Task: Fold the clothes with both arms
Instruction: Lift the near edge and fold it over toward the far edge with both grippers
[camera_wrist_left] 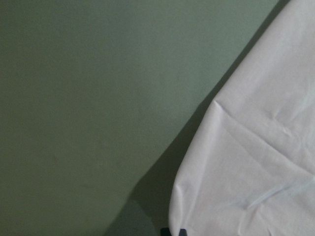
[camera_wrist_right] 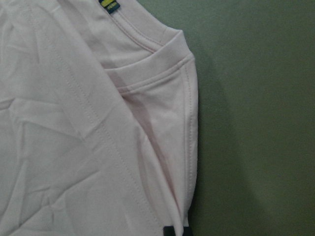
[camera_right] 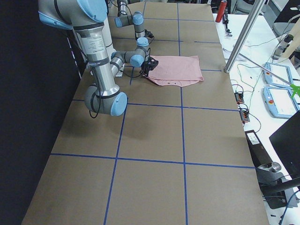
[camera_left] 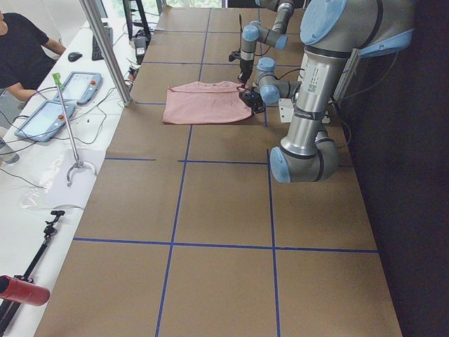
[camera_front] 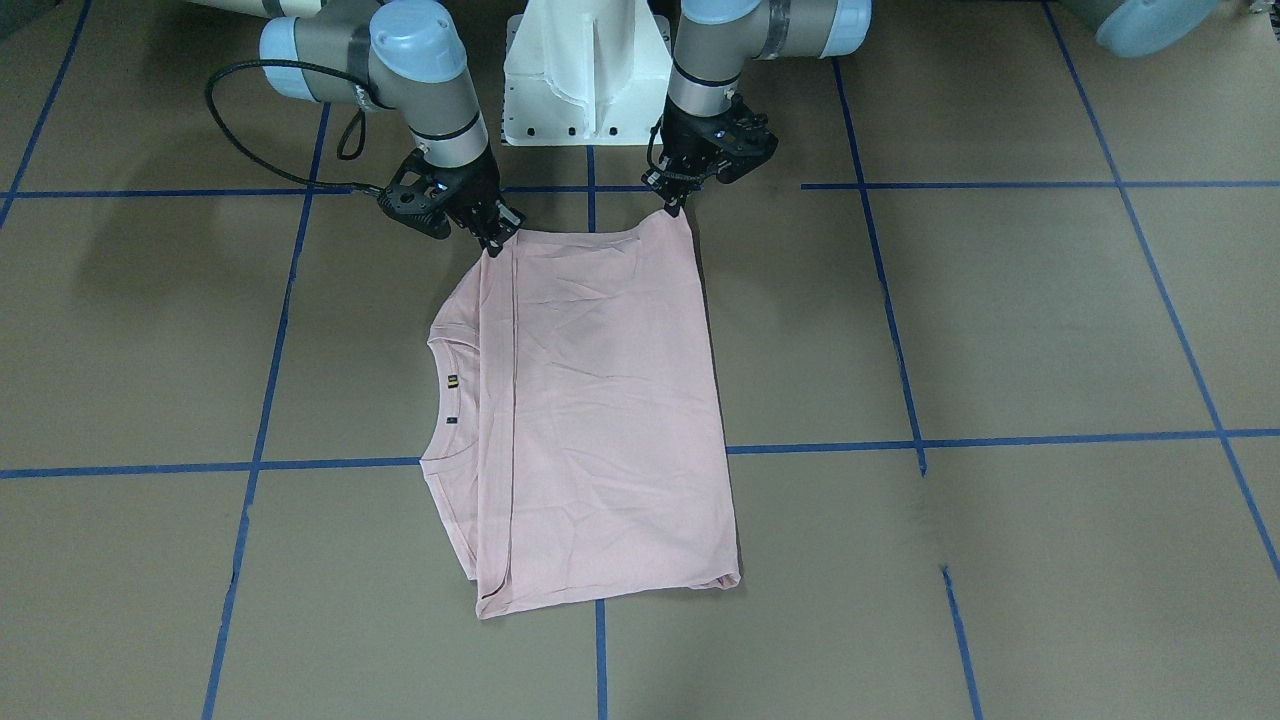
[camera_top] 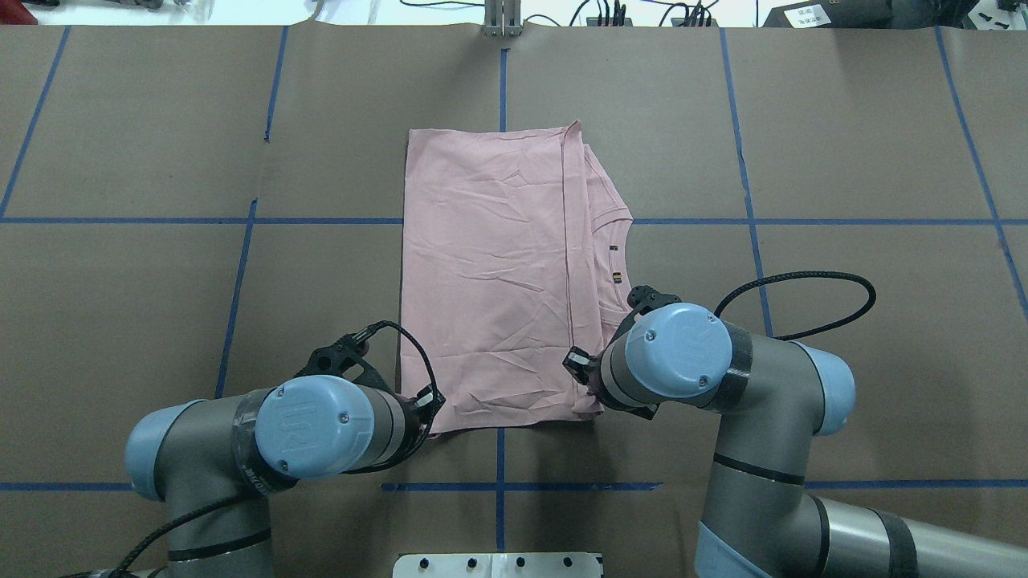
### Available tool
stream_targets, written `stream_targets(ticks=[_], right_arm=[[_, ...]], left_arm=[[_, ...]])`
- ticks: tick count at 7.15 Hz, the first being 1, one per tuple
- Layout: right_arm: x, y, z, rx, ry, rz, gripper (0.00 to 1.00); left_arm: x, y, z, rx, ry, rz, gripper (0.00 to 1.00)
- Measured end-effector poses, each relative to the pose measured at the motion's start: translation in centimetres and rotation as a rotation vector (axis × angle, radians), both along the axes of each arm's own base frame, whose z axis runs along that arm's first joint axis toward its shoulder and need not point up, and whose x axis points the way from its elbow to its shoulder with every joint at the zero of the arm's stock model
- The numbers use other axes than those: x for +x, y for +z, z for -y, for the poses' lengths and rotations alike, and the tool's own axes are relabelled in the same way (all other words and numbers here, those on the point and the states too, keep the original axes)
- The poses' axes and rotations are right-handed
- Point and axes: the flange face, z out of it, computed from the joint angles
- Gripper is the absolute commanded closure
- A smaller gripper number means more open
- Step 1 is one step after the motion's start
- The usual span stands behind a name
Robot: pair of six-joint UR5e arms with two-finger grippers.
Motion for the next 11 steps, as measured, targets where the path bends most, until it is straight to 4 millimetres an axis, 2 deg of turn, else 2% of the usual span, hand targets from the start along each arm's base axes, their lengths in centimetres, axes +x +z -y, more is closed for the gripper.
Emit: stream_targets(ticks=[2, 3, 5, 6, 7, 8, 9, 10, 11], right_arm=[[0.6, -1.0, -1.4, 0.01, -0.02, 0.029, 1.0], [1.3, -2.1, -3.0, 0.02, -0.04, 0.057, 1.0], [3.0, -4.2, -7.5, 0.04, -0.102, 0.12, 1.0], [3.5, -4.7, -8.8, 0.045, -0.122, 0.138, 1.0], [3.7, -5.0, -9.2, 0.048, -0.13, 0.146, 1.0], [3.9, -5.0, -8.4, 0.058, -0.12, 0.145, 1.0], [4.6, -5.0, -6.6, 0.076, -0.097, 0.141, 1.0], [5.3, -5.1, -4.0, 0.105, -0.067, 0.137, 1.0], [5.8, -5.1, -1.0, 0.126, -0.028, 0.134, 1.0]], left_arm=[[-1.8, -1.7, -0.9, 0.018, 0.023, 0.004, 1.0], [-2.9, -2.7, -1.7, 0.022, 0.036, 0.004, 1.0], [-5.4, -4.8, -4.6, 0.025, 0.078, -0.001, 1.0], [-6.7, -5.4, -5.5, 0.026, 0.091, -0.01, 1.0], [-7.2, -5.5, -5.9, 0.028, 0.1, -0.012, 1.0], [-7.1, -5.6, -6.0, 0.043, 0.113, -0.01, 1.0], [-7.0, -5.9, -4.9, 0.078, 0.115, -0.01, 1.0], [-7.6, -6.6, -2.0, 0.127, 0.091, -0.017, 1.0], [-8.6, -6.9, 1.6, 0.179, 0.052, -0.026, 1.0]])
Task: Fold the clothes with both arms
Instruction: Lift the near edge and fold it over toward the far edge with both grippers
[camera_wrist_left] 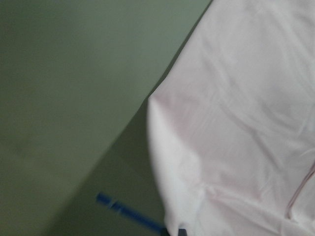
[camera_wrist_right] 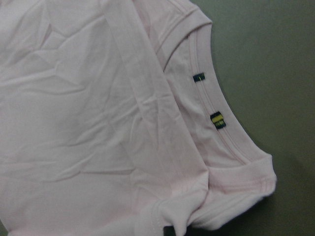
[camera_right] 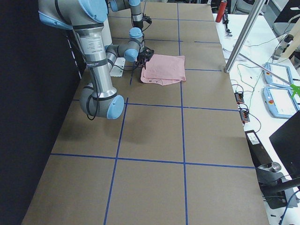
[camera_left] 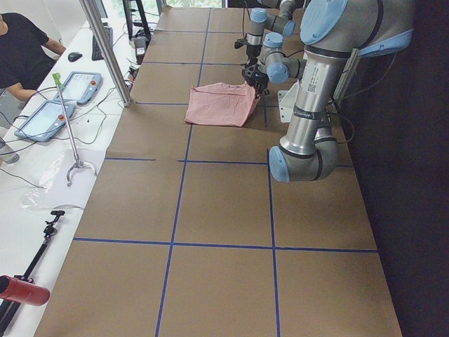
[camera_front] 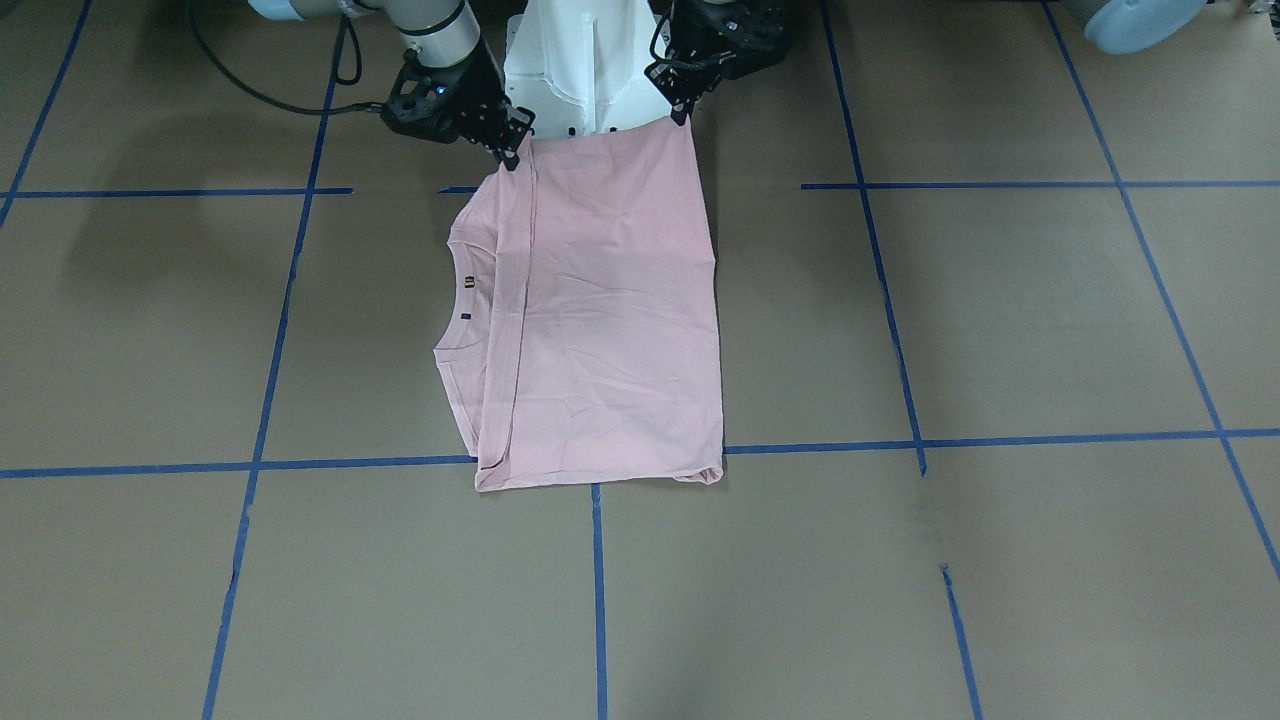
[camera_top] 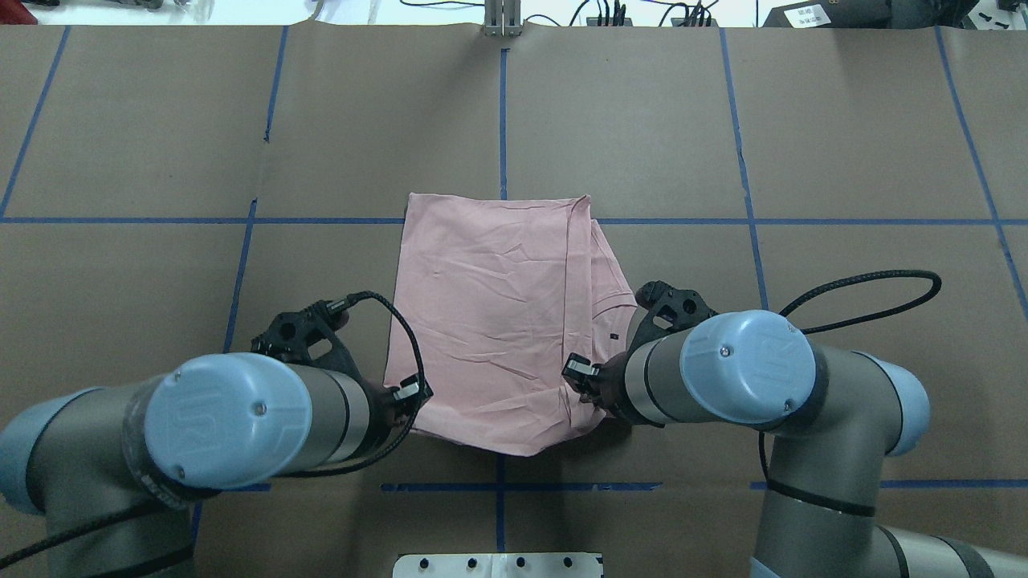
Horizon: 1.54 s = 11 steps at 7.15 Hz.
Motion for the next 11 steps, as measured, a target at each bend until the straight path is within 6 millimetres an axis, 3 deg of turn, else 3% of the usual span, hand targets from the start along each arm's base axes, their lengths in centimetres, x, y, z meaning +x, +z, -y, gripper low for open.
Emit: stream_targets(ticks=[1, 3, 6, 7, 8, 9, 10, 11], right_arm=[[0.2, 0.2, 2.9, 0.011, 0.042, 0.007, 1.0], [-0.1, 0.3, 7.5, 0.025, 0.108, 0.022, 1.0], [-2.6, 0.2, 12.9, 0.029, 0.153, -0.005, 1.0], [-3.6, 1.3, 15.6, 0.031, 0.175, -0.012, 1.0], [-3.8, 3.1, 18.9, 0.033, 0.198, -0.018, 0.95], [-3.4, 4.5, 22.3, 0.026, 0.215, -0.025, 0.01], [-3.2, 4.6, 25.4, 0.015, 0.233, -0.035, 0.0], [-3.2, 3.8, 28.3, 0.011, 0.254, -0.043, 0.0]], left_arm=[[-0.6, 0.5, 3.8, 0.037, -0.047, -0.01, 1.0], [0.6, 3.1, 9.2, 0.076, -0.105, -0.025, 1.0], [3.0, 5.9, 12.6, 0.095, -0.136, -0.048, 1.0], [3.3, 6.2, 15.4, 0.104, -0.167, -0.045, 1.0], [3.3, 7.2, 19.4, 0.129, -0.201, -0.031, 0.97], [2.8, 8.9, 23.7, 0.162, -0.228, -0.006, 0.01], [2.3, 10.5, 27.1, 0.197, -0.24, 0.023, 0.0], [2.0, 11.4, 29.1, 0.23, -0.238, 0.044, 0.0]])
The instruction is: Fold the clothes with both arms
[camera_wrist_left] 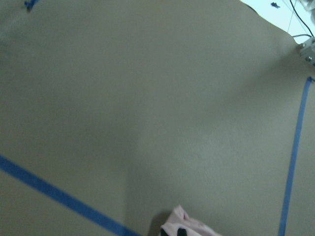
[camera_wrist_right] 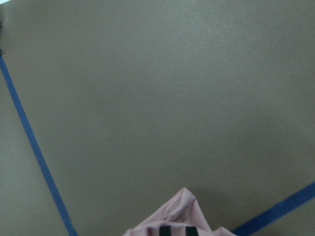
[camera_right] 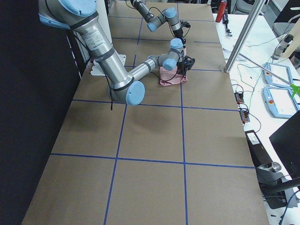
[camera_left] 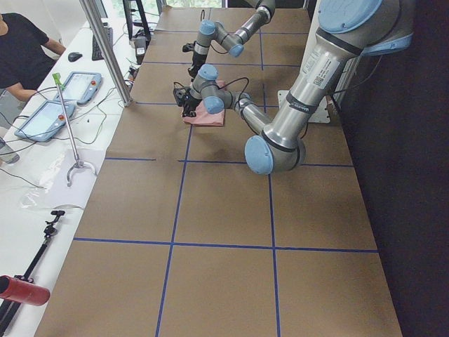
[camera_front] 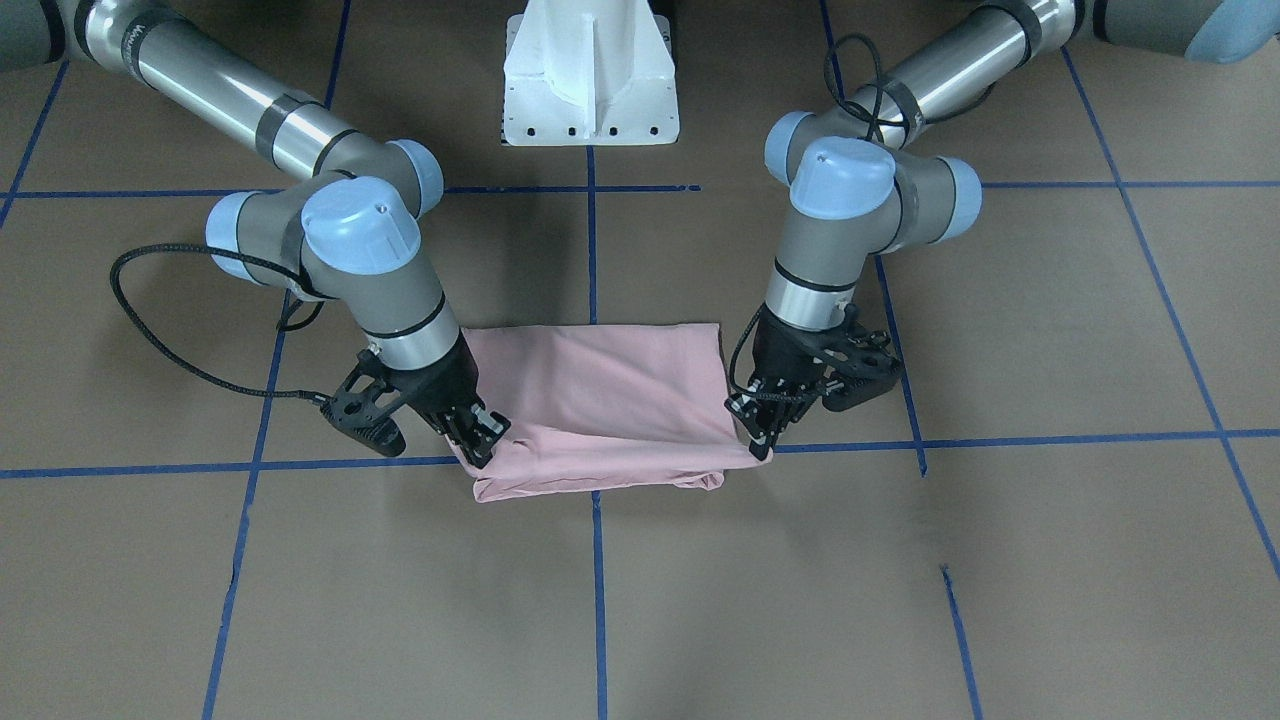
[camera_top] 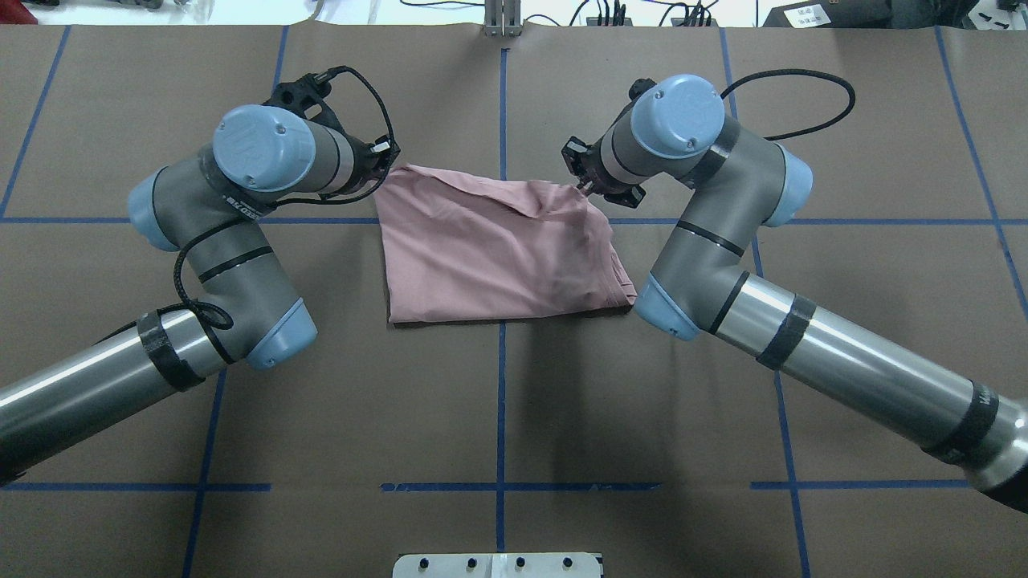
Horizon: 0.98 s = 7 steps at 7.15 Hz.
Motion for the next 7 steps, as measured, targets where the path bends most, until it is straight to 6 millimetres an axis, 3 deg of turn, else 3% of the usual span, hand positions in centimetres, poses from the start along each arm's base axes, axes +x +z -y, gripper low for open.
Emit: stream_targets(ticks=[2, 6, 7], right_arm=[[0.7, -1.3, 3.0, 0.0, 0.03, -0.001, 0.0], [1.5, -1.0, 4.0, 0.004, 0.032, -0.011, 0.0], [2.7, -0.4, 4.5, 0.027, 0.012, -0.026, 0.0]], left_arm=[[-0.3, -0.1, 1.2, 0.025, 0.001, 0.011, 0.0], [-0.3, -0.7, 1.0, 0.023, 0.032, -0.008, 0.0], [-0.9, -1.2, 0.7, 0.016, 0.07, -0.029, 0.0]])
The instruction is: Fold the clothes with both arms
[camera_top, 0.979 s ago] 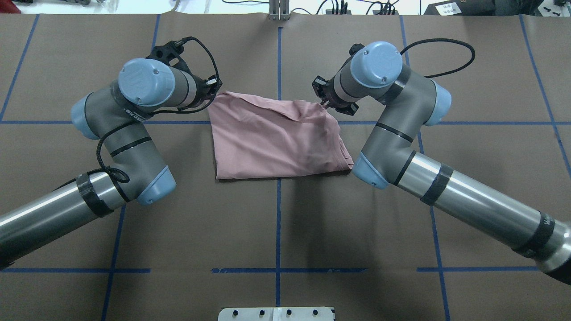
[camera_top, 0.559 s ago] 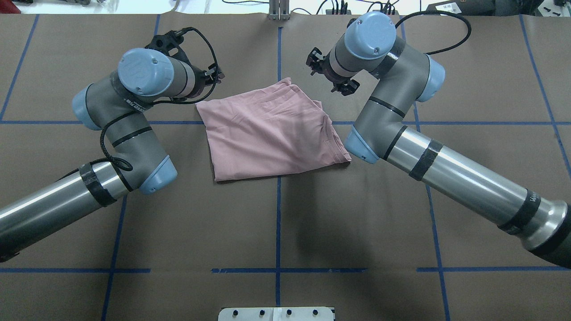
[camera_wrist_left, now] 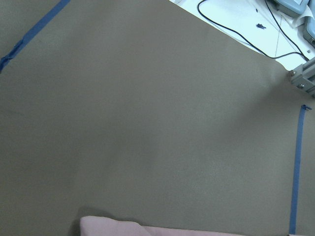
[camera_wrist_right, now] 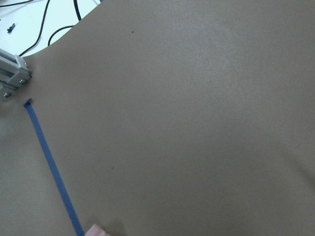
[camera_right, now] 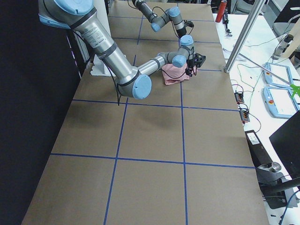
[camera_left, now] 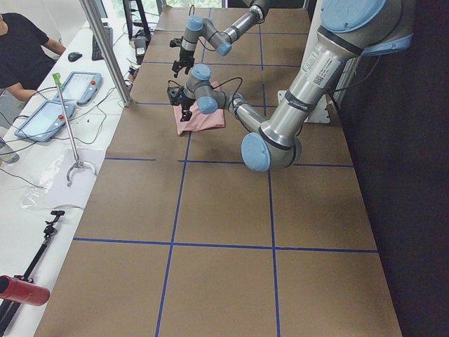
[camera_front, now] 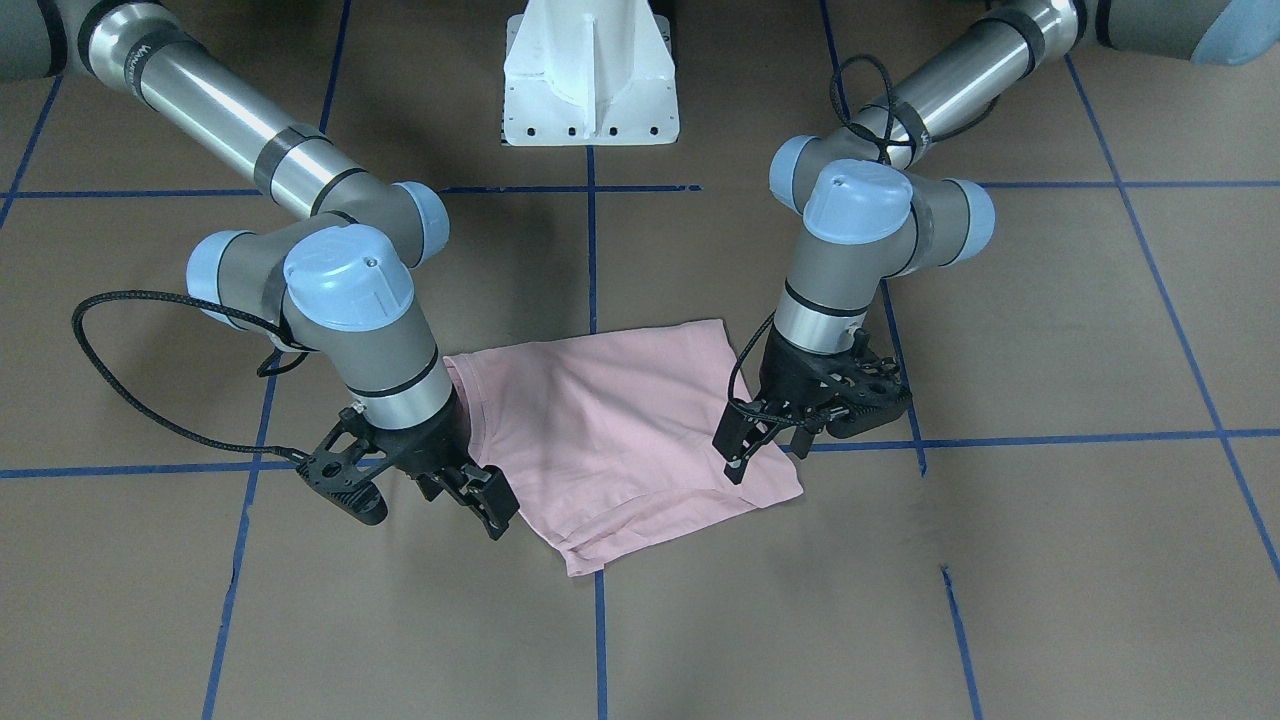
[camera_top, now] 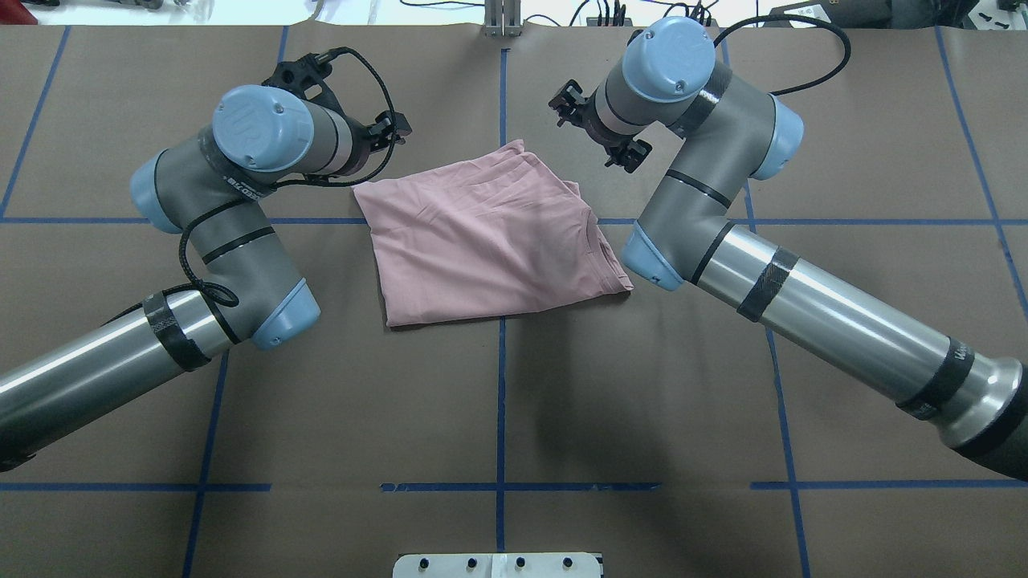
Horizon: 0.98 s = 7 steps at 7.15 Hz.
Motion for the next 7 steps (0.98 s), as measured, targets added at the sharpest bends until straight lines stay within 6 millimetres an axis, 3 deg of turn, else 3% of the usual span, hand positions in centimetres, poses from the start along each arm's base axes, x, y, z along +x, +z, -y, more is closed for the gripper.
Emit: stream_targets(ticks=[1, 2, 4, 6, 7], right_arm=[[2.7, 1.4, 1.0, 0.02, -0.035, -0.014, 0.0], [7.0, 3.4, 2.1, 0.045, -0.087, -0.023, 0.0], [18.9, 10.2, 1.9, 0.129, -0.212, -0.05, 0.0], [32.4, 19.6, -1.8, 0.247, -0.356, -0.093, 0.0], [38.0, 24.8, -5.2, 0.312, -0.432, -0.125, 0.0]], left_arm=[[-1.6, -0.3, -0.7, 0.013, 0.029, -0.015, 0.0], [-3.9, -0.1, -1.9, 0.049, 0.06, -0.008, 0.0], [-10.6, 0.9, -4.7, 0.132, 0.137, 0.064, 0.0], [-20.6, 4.6, -7.2, 0.21, 0.232, 0.177, 0.0], [-25.9, 7.8, -8.4, 0.246, 0.287, 0.241, 0.0]])
